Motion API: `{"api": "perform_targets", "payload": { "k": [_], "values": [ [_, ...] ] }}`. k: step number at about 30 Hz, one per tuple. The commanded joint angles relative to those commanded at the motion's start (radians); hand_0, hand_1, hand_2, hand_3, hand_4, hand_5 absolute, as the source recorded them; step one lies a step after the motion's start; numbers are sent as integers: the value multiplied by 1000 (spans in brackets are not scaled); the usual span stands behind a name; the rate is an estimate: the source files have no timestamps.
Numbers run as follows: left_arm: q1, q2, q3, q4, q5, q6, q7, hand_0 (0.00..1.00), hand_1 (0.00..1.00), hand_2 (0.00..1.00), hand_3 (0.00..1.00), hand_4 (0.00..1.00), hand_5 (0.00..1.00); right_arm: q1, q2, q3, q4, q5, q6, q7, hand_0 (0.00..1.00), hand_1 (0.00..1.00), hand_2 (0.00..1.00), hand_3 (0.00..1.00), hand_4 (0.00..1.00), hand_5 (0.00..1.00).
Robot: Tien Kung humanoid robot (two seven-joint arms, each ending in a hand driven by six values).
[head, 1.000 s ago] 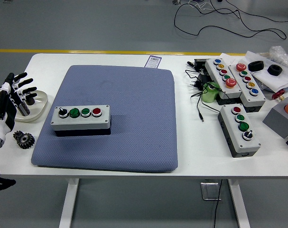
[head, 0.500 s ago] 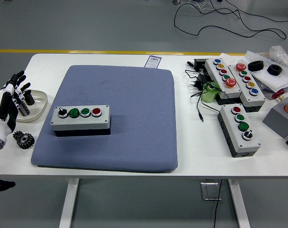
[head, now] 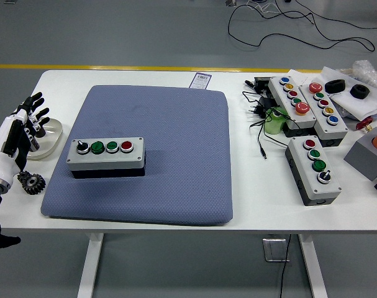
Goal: Pick up the button,place it on the desk,press the button,press the button
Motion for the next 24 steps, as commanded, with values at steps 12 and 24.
{"api": "perform_targets", "payload": {
  "k": [12,24],
  "values": [
    [7,6,14,4,3,3,2,861,907,950,925,633,998,-7,-8,0,0,1,5,2,661,670,699,592,426,265],
    [10,7,18,4,-5,7,4,861,900,939,915,636,998,-7,-8,-11,0,13,8,2,661,670,706,592,426,265]
  ]
}}
